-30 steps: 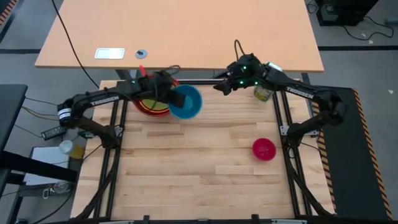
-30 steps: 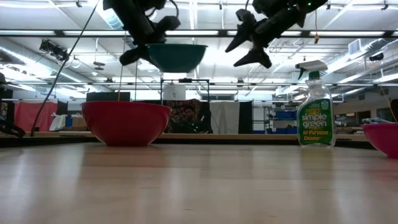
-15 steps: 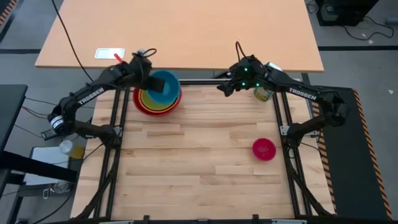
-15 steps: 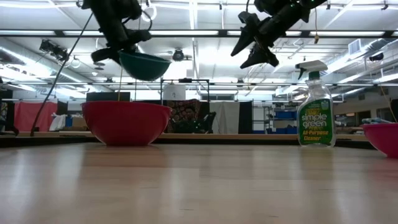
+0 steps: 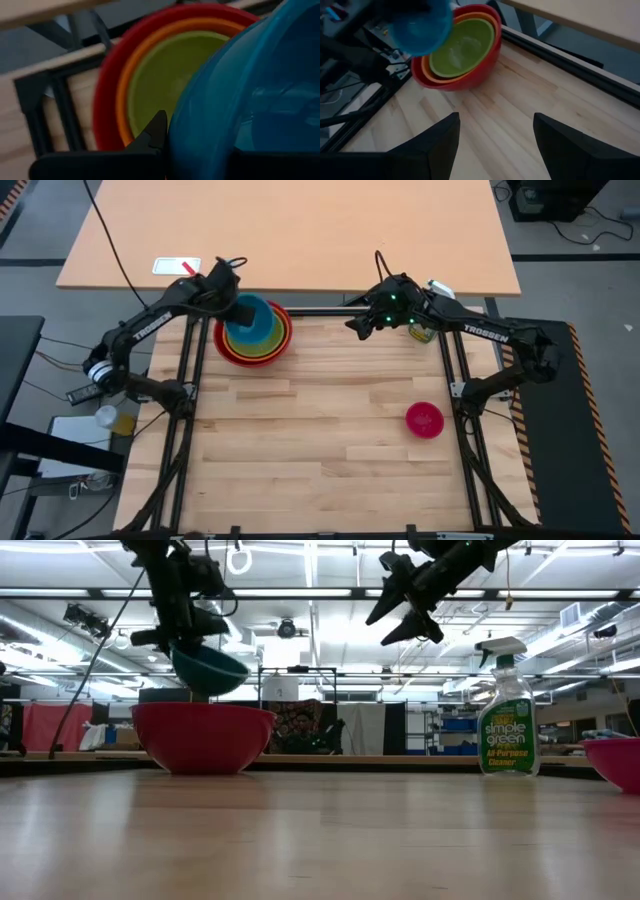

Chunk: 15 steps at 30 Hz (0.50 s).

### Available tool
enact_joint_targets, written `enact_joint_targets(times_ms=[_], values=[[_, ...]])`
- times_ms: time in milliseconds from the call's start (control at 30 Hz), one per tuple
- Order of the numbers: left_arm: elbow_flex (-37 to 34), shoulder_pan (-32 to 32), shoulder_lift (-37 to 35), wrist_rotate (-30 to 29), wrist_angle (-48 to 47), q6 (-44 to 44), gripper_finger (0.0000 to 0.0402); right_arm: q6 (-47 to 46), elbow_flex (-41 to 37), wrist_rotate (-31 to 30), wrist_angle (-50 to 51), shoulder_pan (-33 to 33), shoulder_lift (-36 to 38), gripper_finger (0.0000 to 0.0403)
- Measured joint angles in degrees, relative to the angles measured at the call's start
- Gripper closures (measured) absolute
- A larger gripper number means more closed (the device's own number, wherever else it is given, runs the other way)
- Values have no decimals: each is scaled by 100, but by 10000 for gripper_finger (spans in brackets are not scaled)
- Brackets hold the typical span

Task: Nest bowls inside each other
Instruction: Stack the blue bowl on top of the green bowl

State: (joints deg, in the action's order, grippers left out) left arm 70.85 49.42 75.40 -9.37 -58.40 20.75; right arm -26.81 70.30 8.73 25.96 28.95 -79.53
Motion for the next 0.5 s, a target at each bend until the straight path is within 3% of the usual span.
enact_joint_targets(times_ms=[500], values=[[0, 676, 1614, 2, 364, -927, 367, -404, 0, 115, -105, -567, -2, 144]])
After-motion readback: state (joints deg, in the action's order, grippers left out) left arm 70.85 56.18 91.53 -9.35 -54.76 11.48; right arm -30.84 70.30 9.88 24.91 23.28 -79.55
